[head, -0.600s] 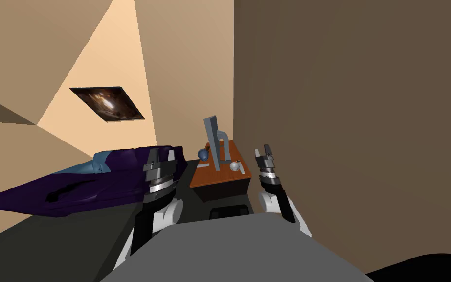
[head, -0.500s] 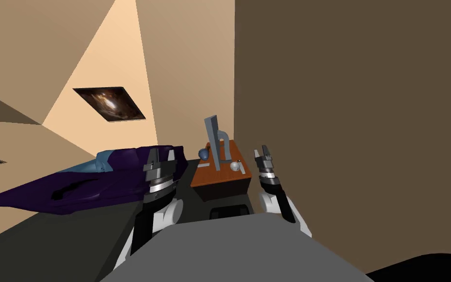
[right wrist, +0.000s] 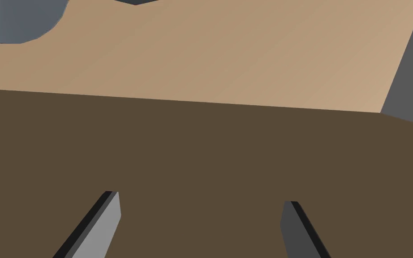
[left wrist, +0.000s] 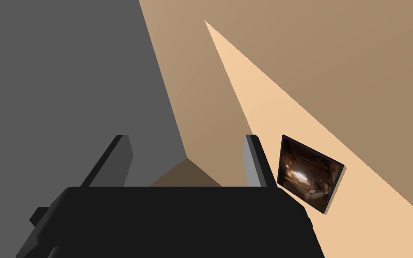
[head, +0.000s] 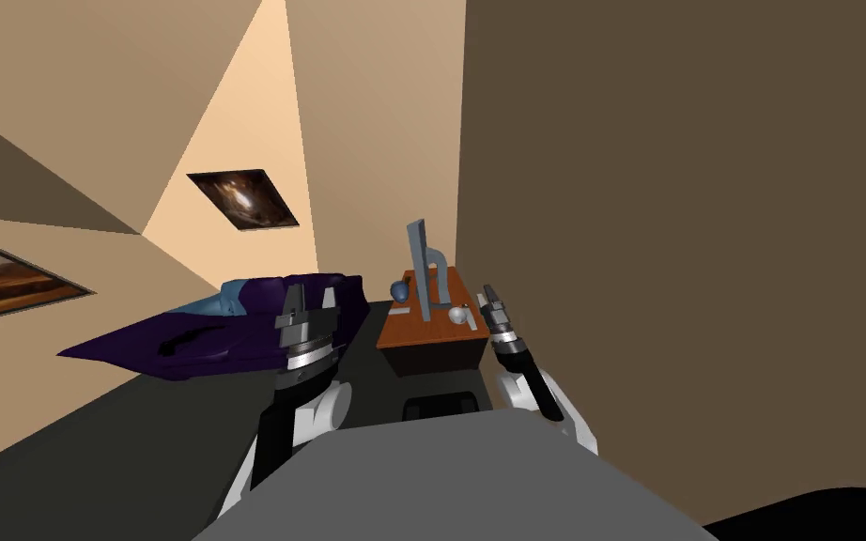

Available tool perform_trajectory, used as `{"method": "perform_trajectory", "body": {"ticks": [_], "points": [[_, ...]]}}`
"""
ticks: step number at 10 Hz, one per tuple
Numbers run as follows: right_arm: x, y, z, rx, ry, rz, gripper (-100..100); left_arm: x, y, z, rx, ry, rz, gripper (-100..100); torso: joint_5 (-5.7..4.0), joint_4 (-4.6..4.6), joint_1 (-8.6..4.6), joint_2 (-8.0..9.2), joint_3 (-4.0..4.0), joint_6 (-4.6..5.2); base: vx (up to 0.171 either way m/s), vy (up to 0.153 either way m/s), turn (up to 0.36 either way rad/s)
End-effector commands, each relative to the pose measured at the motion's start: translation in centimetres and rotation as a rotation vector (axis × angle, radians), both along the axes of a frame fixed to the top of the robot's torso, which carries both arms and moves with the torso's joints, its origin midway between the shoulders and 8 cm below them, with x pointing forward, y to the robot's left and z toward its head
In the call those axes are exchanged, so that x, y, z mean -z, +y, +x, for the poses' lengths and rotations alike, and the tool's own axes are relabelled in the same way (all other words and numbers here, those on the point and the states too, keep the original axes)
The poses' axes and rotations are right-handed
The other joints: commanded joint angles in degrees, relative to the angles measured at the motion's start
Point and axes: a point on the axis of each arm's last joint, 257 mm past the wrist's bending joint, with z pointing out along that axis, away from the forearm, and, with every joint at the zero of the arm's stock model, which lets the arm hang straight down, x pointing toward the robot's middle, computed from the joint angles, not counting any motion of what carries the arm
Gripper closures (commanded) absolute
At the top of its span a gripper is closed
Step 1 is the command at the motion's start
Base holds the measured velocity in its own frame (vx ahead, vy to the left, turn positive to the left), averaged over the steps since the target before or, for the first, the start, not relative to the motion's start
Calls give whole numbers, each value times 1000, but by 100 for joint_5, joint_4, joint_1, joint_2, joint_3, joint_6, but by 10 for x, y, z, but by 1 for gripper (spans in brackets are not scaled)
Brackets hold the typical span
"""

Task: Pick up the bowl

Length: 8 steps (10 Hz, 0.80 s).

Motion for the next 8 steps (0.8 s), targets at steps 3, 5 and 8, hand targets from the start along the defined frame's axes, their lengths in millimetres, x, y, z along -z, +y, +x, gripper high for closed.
{"method": "perform_trajectory", "body": {"ticks": [3, 5, 8], "points": [[55, 33, 13, -59, 137, -172, -100, 0, 0, 0, 0, 0, 0, 0, 0, 0, -1, -2, -1, 1, -91, 52, 163], [93, 50, 18, -94, 221, -296, -100, 0, 0, 0, 0, 0, 0, 0, 0, 1, -2, 4, 2, 0, -103, 52, 202], [137, 63, 18, -127, 309, -433, -100, 0, 0, 0, 0, 0, 0, 0, -3, -1, -16, -11, -5, 5, -55, 27, 148]]}}
